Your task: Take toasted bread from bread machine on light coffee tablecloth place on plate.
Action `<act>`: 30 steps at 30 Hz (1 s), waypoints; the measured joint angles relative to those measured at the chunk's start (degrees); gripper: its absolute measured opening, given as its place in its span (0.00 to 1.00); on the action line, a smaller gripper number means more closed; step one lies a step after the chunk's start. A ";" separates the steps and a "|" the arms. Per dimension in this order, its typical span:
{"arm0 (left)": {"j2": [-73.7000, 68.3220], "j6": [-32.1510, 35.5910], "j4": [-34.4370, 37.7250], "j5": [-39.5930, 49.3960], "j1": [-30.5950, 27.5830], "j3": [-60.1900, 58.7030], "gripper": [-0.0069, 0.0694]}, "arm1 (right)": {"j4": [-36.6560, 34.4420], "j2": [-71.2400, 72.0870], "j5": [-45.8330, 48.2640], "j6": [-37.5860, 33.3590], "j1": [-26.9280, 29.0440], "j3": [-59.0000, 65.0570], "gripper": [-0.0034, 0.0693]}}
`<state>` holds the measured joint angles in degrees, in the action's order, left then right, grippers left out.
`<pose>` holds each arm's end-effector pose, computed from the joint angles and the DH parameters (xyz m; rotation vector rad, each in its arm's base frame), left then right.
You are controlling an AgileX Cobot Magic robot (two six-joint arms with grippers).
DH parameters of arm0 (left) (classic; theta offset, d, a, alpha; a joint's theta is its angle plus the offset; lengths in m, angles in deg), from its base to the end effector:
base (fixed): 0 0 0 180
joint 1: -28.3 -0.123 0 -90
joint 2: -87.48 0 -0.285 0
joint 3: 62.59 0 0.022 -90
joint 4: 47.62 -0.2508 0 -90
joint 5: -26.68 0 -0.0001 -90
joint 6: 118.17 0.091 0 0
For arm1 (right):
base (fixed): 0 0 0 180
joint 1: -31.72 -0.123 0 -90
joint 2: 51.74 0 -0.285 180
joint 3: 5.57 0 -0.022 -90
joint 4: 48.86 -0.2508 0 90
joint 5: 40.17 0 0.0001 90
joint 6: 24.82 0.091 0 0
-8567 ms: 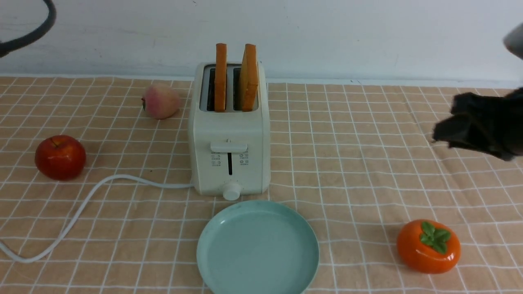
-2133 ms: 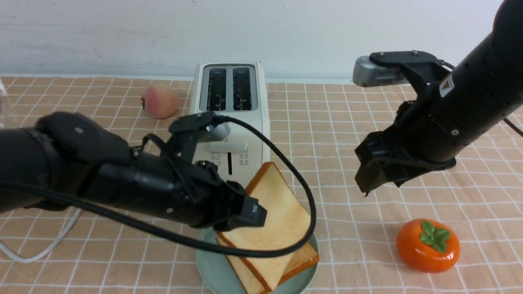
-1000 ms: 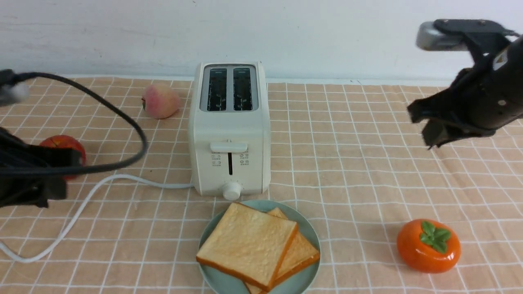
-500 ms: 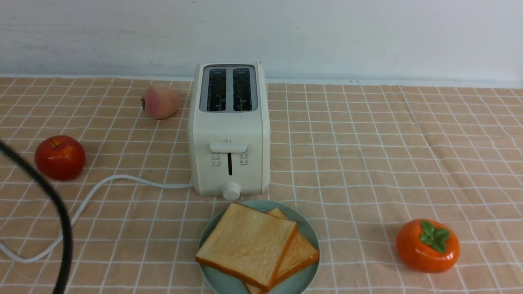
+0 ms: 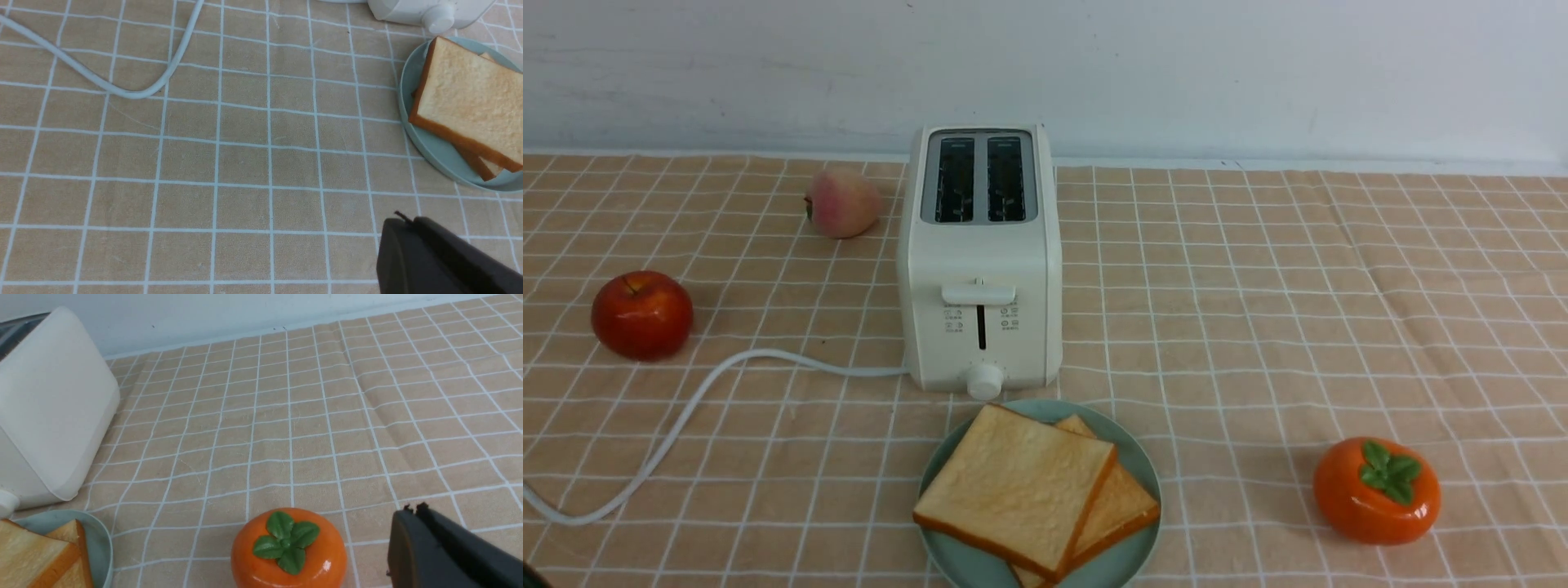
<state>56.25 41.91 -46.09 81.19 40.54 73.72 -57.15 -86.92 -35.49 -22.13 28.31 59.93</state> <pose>0.0611 -0.0153 0.2994 -0.1586 2.2745 -0.3302 0.1051 0.0073 0.2382 0.1129 1.8386 0.1865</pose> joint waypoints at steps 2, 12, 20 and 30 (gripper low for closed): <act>0.00 0.00 0.07 0.00 0.00 0.00 0.07 | 0.00 0.16 0.00 0.00 -0.29 0.47 0.03; 0.00 0.00 0.07 0.00 0.00 0.00 0.07 | 0.00 0.52 0.13 0.00 -0.81 0.47 0.05; 0.16 0.00 0.07 0.00 0.00 0.00 0.07 | 0.00 0.52 0.13 0.00 -0.81 0.47 0.05; 11.69 0.00 0.29 0.14 0.00 -1.80 0.07 | 0.00 0.52 0.13 0.00 -0.81 0.47 0.05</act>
<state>67.94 41.91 -45.80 81.33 40.54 71.92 -57.15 -86.40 -35.36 -22.13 27.51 60.40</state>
